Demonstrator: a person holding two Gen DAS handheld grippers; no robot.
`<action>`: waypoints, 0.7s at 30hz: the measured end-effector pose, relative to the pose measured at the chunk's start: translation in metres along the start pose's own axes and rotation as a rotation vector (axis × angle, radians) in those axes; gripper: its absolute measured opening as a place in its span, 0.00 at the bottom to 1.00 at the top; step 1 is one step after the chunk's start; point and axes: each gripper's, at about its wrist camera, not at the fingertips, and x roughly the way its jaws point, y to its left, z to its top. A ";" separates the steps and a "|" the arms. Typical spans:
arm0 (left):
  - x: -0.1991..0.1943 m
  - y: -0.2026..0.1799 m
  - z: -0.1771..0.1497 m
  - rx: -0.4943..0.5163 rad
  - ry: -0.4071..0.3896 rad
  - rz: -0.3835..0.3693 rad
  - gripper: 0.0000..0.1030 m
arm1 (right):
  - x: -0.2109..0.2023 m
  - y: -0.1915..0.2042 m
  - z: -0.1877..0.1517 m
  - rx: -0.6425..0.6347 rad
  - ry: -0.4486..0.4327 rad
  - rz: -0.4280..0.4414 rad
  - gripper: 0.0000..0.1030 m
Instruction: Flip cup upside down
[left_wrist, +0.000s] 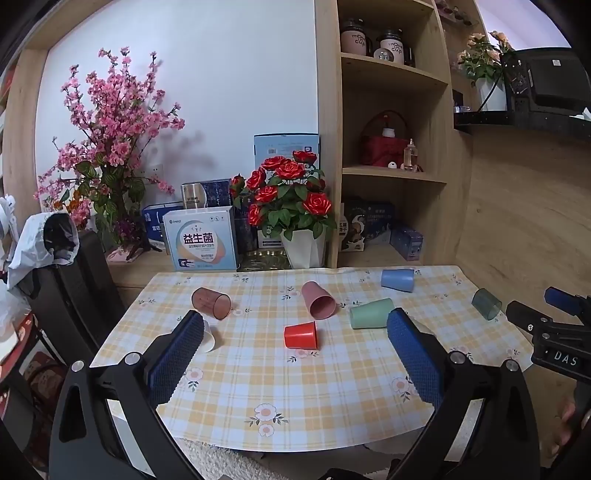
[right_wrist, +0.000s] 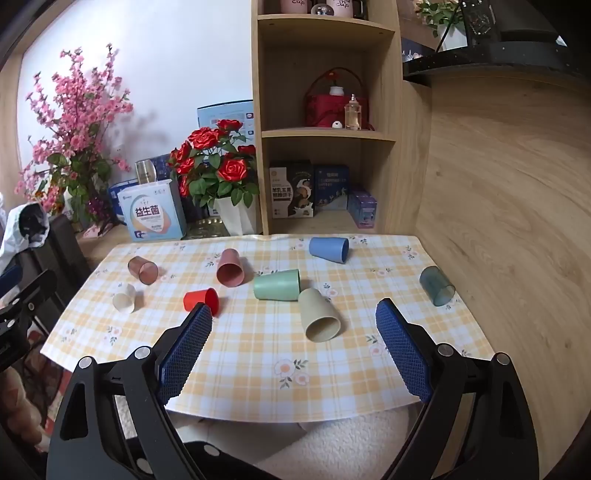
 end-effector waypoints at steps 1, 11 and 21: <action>0.000 0.000 0.000 0.000 -0.003 0.000 0.94 | 0.000 0.000 0.000 0.000 0.000 0.000 0.85; -0.001 0.000 -0.001 -0.007 0.003 -0.001 0.94 | 0.001 0.002 -0.002 -0.002 0.000 -0.004 0.85; 0.000 0.006 -0.009 -0.002 -0.012 0.007 0.94 | -0.002 0.000 -0.001 0.000 0.000 -0.012 0.85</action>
